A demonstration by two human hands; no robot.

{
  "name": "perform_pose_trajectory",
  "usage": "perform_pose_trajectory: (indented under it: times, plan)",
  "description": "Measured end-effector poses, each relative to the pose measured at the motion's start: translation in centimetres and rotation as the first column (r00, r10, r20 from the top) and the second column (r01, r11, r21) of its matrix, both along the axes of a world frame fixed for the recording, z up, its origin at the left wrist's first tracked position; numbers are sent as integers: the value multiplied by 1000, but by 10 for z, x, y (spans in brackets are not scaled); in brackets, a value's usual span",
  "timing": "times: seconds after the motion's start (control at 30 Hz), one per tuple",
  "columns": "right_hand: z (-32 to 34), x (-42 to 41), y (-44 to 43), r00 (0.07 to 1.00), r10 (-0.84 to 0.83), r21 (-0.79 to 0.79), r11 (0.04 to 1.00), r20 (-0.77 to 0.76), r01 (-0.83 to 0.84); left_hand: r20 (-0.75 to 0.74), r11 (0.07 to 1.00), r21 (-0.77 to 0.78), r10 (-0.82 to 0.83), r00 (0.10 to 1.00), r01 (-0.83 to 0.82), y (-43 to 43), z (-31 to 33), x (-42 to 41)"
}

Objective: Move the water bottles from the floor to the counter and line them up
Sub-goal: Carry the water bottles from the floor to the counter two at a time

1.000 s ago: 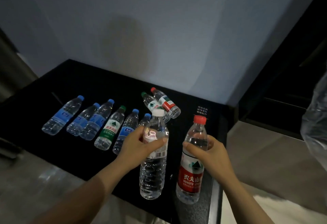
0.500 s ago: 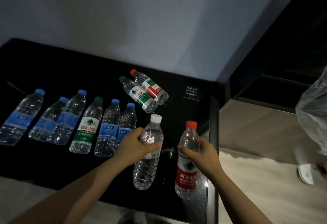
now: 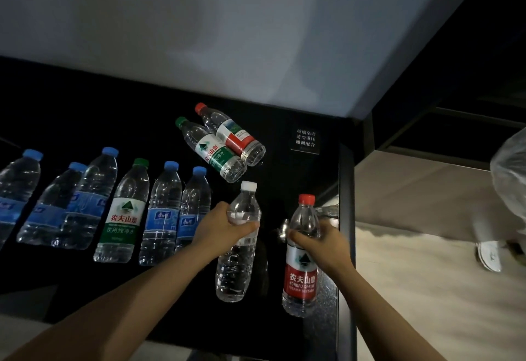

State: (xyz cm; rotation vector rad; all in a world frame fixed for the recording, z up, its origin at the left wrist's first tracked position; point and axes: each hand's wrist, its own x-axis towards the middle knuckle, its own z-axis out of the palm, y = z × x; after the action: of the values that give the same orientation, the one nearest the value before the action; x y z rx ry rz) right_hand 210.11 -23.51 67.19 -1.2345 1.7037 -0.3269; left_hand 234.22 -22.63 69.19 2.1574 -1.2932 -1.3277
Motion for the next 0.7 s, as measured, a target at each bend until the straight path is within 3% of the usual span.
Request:
perform_pose_trajectory:
  times: [0.4, 0.7]
  plan:
    - [-19, 12, -14, 998, 40, 37, 999, -56, -38, 78, 992, 124, -40, 996, 30, -19, -16, -2]
    - [-26, 20, -19, 968, 90, 85, 994, -234, -72, 131, 988, 152, -22, 991, 1, -25, -23, -6]
